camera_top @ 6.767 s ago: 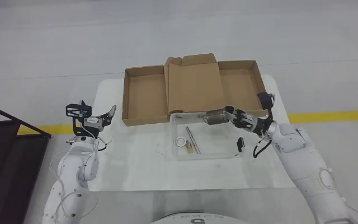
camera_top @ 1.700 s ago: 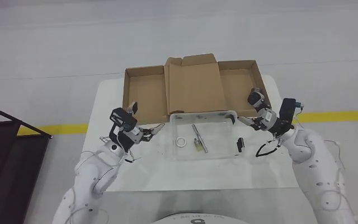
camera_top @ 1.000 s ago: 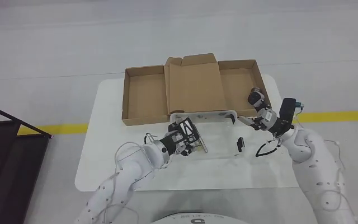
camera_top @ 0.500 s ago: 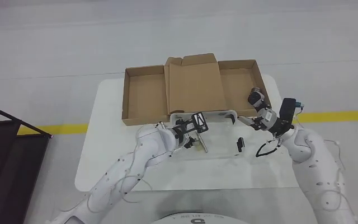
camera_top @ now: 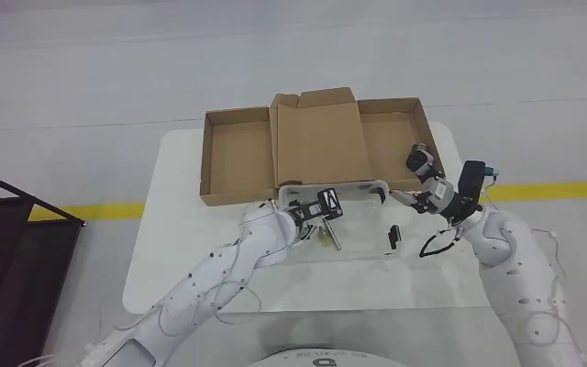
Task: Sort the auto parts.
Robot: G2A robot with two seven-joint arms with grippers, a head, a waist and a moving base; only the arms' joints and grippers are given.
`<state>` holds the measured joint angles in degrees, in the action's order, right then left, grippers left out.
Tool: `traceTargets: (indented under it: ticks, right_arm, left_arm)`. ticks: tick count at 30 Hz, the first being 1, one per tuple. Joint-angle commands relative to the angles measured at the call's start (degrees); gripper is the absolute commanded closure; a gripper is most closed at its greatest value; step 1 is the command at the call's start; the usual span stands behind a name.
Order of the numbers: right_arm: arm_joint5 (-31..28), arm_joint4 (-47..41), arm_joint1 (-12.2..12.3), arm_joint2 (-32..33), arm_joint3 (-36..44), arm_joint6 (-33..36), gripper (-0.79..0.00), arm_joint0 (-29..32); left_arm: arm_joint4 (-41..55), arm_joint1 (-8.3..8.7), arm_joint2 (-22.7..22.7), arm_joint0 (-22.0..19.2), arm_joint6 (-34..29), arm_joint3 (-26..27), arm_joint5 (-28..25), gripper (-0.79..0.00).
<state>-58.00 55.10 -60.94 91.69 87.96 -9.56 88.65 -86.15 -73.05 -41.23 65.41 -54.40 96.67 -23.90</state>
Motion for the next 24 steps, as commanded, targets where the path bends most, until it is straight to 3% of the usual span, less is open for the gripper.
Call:
traceTargets:
  ticks: [1, 6, 11, 16, 24]
  right_arm:
    - [0.00, 0.00, 0.00, 0.00, 0.00, 0.00, -0.785, 0.00]
    - [0.00, 0.00, 0.00, 0.00, 0.00, 0.00, -0.785, 0.00]
    - [0.00, 0.00, 0.00, 0.00, 0.00, 0.00, -0.785, 0.00]
    - [0.00, 0.00, 0.00, 0.00, 0.00, 0.00, -0.785, 0.00]
    - [0.00, 0.00, 0.00, 0.00, 0.00, 0.00, -0.785, 0.00]
  left_arm:
    - [-0.81, 0.20, -0.29, 0.56, -0.56, 0.66, -0.53, -0.520]
    - [-1.36, 0.60, -1.17, 2.20, -1.39, 1.91, -1.14, -0.489]
    - [3.95, 0.66, -1.80, 3.31, -0.94, 1.66, -3.84, -0.480]
    - [7.41, 0.34, -1.90, 2.60, -0.39, 0.78, -4.02, -0.391]
    - [8.34, -0.62, 0.16, 0.56, 1.20, -3.09, -3.15, -0.382]
